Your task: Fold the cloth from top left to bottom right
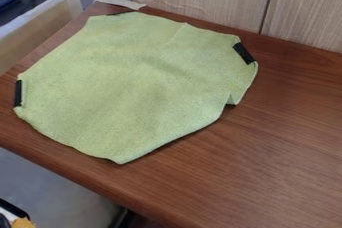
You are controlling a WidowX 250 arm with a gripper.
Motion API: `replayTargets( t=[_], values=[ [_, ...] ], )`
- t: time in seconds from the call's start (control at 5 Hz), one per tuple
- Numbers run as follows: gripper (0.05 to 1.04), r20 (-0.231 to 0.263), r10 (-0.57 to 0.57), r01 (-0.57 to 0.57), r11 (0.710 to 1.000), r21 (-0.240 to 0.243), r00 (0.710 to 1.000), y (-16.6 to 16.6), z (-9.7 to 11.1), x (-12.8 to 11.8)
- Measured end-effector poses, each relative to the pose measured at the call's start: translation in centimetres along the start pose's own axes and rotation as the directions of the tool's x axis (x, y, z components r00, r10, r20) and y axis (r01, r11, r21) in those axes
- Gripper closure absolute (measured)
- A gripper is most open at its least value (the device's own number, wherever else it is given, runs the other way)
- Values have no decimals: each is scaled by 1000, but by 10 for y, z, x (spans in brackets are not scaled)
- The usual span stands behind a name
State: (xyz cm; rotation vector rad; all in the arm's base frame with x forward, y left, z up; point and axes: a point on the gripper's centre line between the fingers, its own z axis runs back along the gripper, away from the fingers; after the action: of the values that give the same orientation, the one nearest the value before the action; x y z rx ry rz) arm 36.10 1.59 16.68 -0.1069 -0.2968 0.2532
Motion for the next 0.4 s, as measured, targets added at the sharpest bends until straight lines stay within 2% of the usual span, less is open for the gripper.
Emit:
replayTargets(
  t=[0.2, 0.4],
  values=[
    [83, -42, -4, 4, 1000, 7, 999, 2, -13, -3],
    [83, -99, -67, 71, 997, 41, 993, 23, -26, 8]
  ],
)
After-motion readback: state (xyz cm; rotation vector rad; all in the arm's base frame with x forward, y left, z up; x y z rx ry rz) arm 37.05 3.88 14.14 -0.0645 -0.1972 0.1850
